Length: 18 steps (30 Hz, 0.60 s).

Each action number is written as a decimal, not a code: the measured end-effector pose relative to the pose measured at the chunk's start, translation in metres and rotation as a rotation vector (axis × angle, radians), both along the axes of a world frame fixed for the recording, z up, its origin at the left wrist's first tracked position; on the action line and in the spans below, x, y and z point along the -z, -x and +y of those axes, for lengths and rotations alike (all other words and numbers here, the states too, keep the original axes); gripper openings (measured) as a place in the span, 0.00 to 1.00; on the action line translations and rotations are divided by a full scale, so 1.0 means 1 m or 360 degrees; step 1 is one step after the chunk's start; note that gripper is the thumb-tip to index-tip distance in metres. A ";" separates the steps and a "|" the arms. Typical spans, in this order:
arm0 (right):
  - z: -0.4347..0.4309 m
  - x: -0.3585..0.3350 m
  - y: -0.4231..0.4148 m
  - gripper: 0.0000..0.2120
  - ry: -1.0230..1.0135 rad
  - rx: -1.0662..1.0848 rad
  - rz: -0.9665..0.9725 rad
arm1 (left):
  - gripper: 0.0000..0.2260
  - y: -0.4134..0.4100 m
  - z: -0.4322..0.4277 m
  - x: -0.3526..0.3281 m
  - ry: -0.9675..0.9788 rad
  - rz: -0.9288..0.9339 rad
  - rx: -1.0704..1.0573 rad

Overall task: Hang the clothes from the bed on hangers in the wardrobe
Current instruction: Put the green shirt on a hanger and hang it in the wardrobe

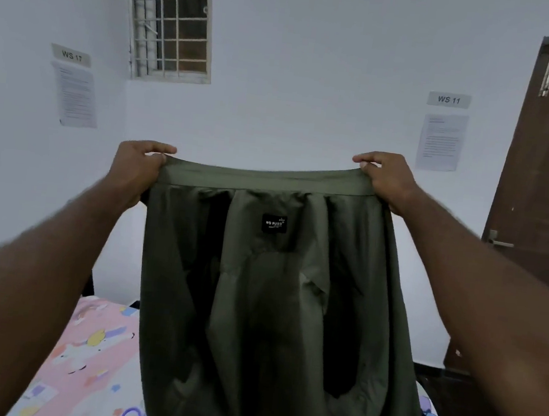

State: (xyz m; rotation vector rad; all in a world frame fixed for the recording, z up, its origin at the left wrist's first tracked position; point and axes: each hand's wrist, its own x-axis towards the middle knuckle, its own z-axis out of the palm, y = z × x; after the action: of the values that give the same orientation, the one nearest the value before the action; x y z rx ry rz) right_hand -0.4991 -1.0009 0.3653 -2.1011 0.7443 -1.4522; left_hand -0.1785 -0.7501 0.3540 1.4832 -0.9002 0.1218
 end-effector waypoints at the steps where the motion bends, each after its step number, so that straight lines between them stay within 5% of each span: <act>1: -0.003 0.003 0.000 0.10 -0.0046 -0.0007 0.0033 | 0.10 0.000 -0.003 0.003 -0.0052 -0.0013 -0.0018; 6: -0.002 0.007 0.010 0.07 -0.0251 -0.0273 -0.0132 | 0.06 -0.002 -0.001 0.009 -0.0057 0.0138 0.0072; 11: 0.005 0.005 0.021 0.12 -0.0434 -0.0497 0.0119 | 0.10 0.002 0.002 0.001 -0.0133 0.0256 0.0282; 15: 0.006 0.005 0.032 0.08 -0.0284 -0.0449 0.0542 | 0.32 0.003 0.016 -0.001 -0.0543 -0.0097 0.0450; 18: 0.001 0.009 0.037 0.07 -0.0184 -0.0312 0.0689 | 0.20 0.006 0.020 0.002 -0.0977 -0.0375 0.0446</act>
State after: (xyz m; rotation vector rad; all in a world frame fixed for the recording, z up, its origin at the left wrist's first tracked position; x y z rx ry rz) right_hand -0.5358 -1.0000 0.3565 -2.3481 0.7297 -0.8396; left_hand -0.1849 -0.7305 0.3515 1.9085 -1.4119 -0.2101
